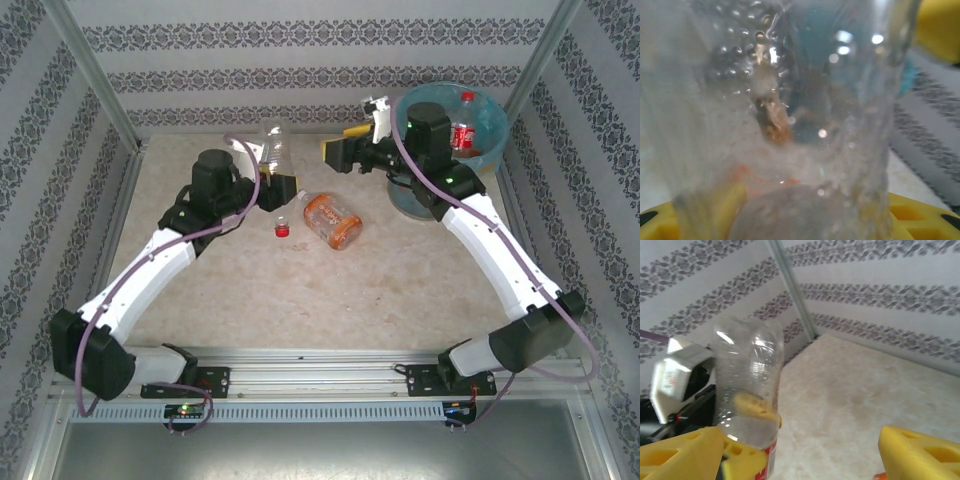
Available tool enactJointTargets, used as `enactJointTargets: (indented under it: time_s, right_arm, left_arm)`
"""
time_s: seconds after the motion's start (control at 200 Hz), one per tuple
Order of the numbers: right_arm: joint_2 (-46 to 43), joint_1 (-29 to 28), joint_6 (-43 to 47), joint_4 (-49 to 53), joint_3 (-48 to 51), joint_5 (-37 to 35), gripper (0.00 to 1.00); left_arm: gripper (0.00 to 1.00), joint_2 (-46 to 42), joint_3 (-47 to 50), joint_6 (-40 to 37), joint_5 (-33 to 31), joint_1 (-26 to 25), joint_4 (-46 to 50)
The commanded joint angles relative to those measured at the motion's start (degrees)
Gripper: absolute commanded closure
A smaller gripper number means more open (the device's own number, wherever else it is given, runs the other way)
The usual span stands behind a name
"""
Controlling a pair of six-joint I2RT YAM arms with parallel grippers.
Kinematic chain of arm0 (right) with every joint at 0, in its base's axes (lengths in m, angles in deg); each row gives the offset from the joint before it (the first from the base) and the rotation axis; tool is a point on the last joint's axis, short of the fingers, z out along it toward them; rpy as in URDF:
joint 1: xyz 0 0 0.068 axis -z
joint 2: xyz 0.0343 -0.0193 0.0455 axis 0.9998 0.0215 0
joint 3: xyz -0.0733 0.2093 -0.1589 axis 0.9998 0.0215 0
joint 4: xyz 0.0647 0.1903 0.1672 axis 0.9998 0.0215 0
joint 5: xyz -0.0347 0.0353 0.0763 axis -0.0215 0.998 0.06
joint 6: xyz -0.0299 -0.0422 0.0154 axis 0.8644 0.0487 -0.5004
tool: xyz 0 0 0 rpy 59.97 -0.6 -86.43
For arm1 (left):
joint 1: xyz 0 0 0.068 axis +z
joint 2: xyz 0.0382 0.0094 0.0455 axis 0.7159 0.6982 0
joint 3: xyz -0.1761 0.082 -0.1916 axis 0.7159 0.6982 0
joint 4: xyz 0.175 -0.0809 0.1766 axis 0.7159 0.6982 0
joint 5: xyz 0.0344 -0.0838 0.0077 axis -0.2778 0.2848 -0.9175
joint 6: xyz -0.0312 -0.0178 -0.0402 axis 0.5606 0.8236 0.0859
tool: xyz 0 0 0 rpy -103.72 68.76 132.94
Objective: Put the plastic bottles in the bin
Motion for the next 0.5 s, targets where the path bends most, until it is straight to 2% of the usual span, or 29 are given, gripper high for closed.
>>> enactJointTargets:
  time_s: [0.0,0.27,0.495]
  right_arm:
    - [0.78,-1.01,-3.24,-2.02,-2.75,6.56,0.18]
    - [2.76,-4.38,-4.20,-3.78,-3.66,17.27,0.17]
    - [5.27,-6.62,-3.27,-1.90,-5.70,16.66,0.18]
  left_arm:
    - [0.46,-1.64,3.16,-0.05,7.15,-0.75,-14.94]
    - [0.48,-1.36,1.63,-0.10,14.32,-3.14,-15.77]
    - [0.49,-0.01,0.92,0.95,20.06,-4.08,-17.85]
